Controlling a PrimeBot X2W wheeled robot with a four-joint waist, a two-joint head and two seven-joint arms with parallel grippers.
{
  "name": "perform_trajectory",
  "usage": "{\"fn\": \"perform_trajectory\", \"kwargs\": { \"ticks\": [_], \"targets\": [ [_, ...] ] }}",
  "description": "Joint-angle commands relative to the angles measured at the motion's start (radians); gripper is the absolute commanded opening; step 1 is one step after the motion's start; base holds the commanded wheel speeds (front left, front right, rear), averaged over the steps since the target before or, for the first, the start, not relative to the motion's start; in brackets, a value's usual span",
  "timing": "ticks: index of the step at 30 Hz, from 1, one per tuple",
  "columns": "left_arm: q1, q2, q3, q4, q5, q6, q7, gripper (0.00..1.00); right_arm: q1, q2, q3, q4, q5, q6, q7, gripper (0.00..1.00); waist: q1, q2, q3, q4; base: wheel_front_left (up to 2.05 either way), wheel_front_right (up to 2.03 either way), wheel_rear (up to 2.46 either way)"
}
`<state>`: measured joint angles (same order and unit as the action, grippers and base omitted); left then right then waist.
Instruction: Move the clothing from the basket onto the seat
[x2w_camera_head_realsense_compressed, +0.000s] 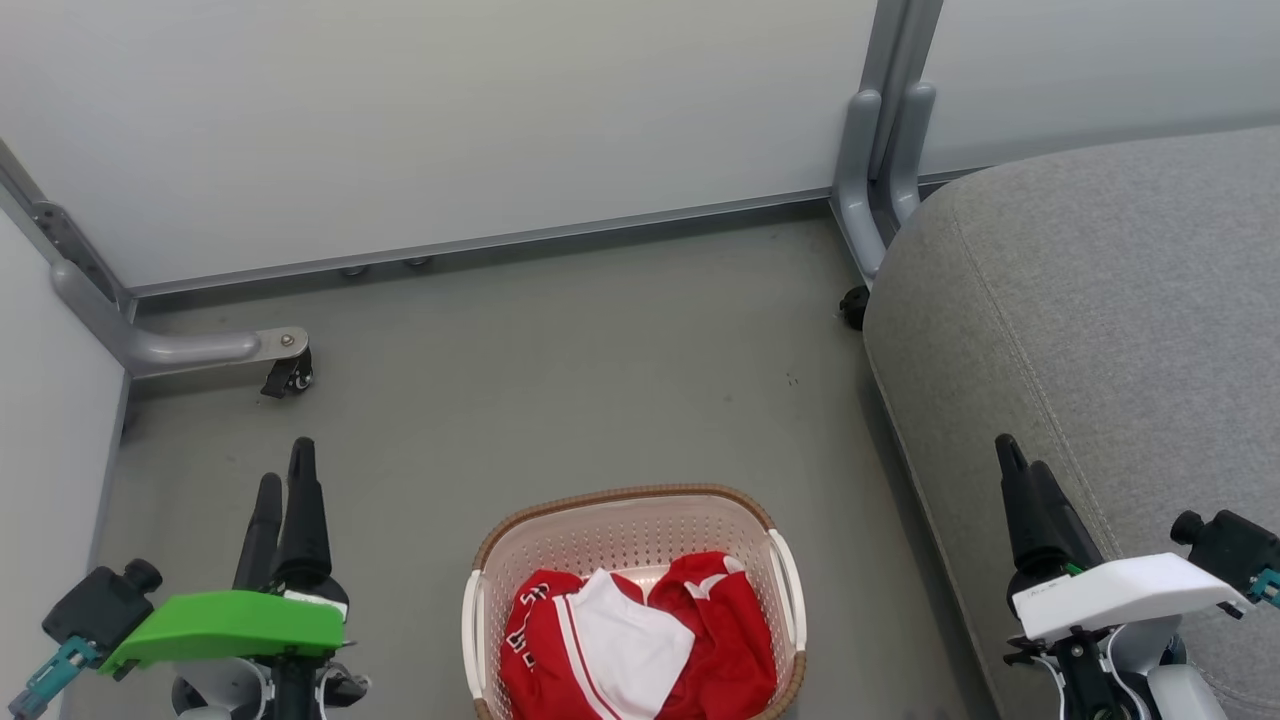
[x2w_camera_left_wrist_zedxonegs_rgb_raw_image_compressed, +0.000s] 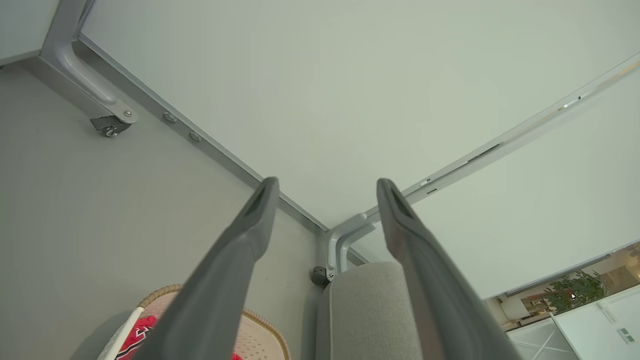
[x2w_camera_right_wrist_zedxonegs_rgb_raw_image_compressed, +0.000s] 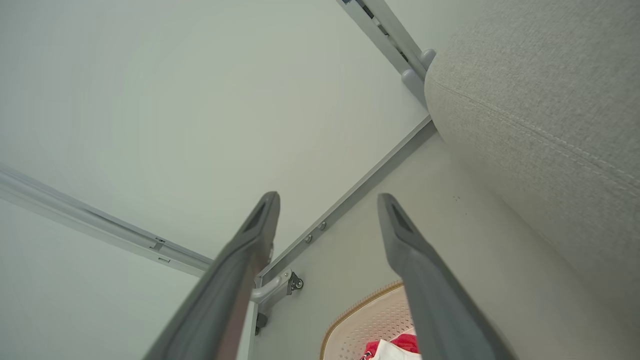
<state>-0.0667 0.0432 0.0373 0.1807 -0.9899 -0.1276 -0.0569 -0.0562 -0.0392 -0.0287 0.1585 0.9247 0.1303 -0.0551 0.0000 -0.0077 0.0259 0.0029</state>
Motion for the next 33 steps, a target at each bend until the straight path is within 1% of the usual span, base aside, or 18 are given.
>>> {"fn": "perform_trajectory", "kwargs": {
  "ticks": [1,6,15,33],
  "targets": [
    [-0.002,0.006,-0.011,-0.017,0.046,-0.003,-0.011,1.0,-0.003,-0.007,0.008,-0.02,-0.049,0.0,-0.013,1.0,0.0,0.0026,0.001,0.0,0.0,0.0,0.0],
    [0.002,0.007,-0.034,-0.021,0.131,-0.003,-0.028,1.0,0.006,-0.008,0.022,-0.027,-0.142,0.0,-0.029,1.0,0.0,0.0029,0.001,0.002,0.0,0.0,0.0],
    [0.012,0.008,-0.052,-0.033,0.247,-0.003,-0.056,1.0,0.025,-0.009,0.047,-0.037,-0.276,0.0,-0.058,1.0,0.0,0.0035,-0.004,0.003,0.0,0.0,0.0],
    [0.025,0.009,-0.087,-0.051,0.444,-0.004,-0.105,1.0,0.042,-0.01,0.072,-0.067,-0.482,0.0,-0.107,1.0,0.0,0.0046,-0.003,0.005,0.0,0.0,0.0]
  ]
}}
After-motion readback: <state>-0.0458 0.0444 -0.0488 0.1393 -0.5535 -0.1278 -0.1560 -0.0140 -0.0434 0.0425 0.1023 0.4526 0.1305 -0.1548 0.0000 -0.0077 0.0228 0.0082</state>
